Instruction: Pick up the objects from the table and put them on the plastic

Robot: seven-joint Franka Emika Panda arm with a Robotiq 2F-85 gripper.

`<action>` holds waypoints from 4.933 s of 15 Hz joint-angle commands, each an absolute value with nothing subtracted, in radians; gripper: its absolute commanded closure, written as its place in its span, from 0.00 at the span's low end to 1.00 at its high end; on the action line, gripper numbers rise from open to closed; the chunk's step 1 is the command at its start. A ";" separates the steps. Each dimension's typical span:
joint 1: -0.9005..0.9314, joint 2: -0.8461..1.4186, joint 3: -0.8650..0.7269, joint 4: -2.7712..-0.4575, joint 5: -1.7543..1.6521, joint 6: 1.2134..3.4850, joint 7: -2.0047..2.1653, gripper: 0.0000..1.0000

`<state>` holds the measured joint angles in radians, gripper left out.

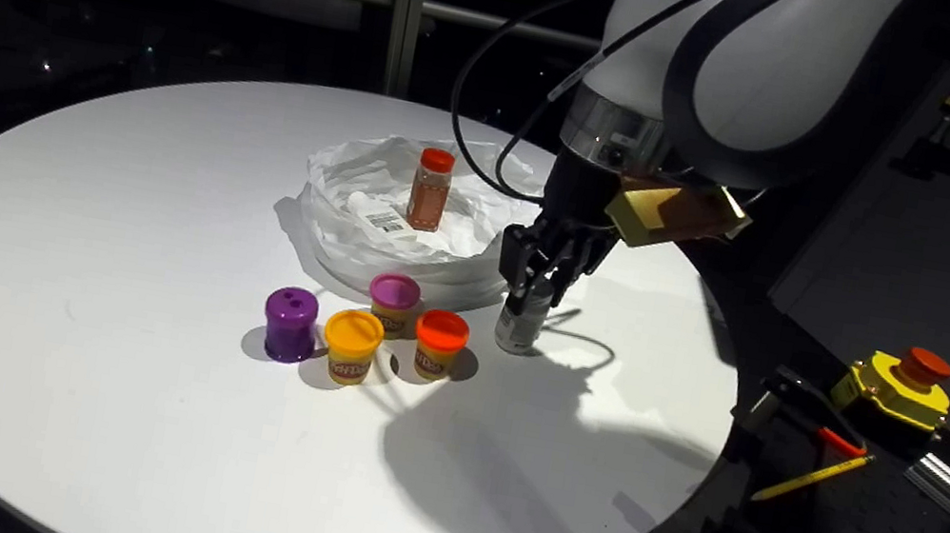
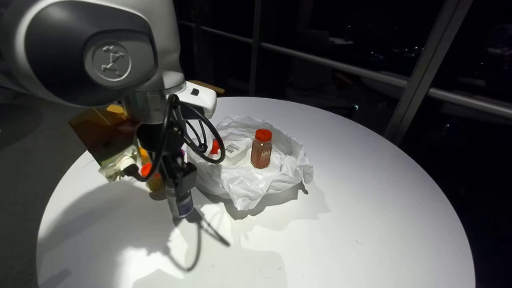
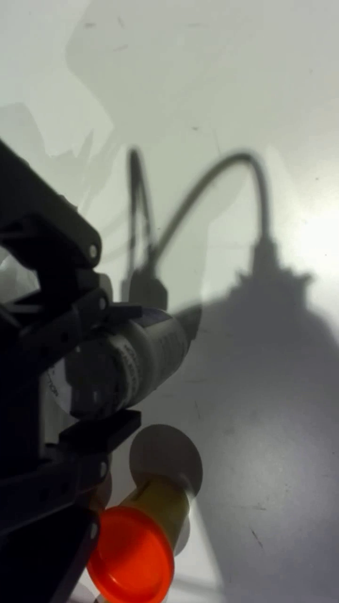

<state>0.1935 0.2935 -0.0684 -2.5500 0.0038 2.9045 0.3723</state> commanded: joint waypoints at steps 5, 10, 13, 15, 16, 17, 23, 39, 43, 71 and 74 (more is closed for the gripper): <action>0.333 0.046 -0.222 -2.570 -0.333 2.778 0.722 0.73; 0.187 0.083 -0.112 -2.436 -0.294 2.776 0.697 0.74; 0.128 0.173 -0.094 -2.345 -0.239 2.783 0.646 0.74; 0.110 0.246 -0.103 -2.286 -0.232 2.779 0.636 0.74; 0.105 0.279 -0.108 -2.265 -0.223 2.783 0.627 0.74; 0.102 0.320 -0.116 -2.238 -0.217 2.793 0.623 0.74; 0.065 0.497 -0.117 -2.123 -0.066 2.843 0.500 0.74; 0.262 0.187 -0.203 -2.372 -0.089 2.811 0.555 0.00; 0.294 0.192 -0.099 -2.388 -0.123 2.746 0.640 0.00; 0.501 0.381 -0.185 -2.310 -0.471 2.625 1.008 0.76; 0.468 0.299 -0.171 -2.299 -0.490 2.560 1.041 0.76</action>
<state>0.4787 0.4087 -0.1698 -2.2842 -0.4570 2.6304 0.9930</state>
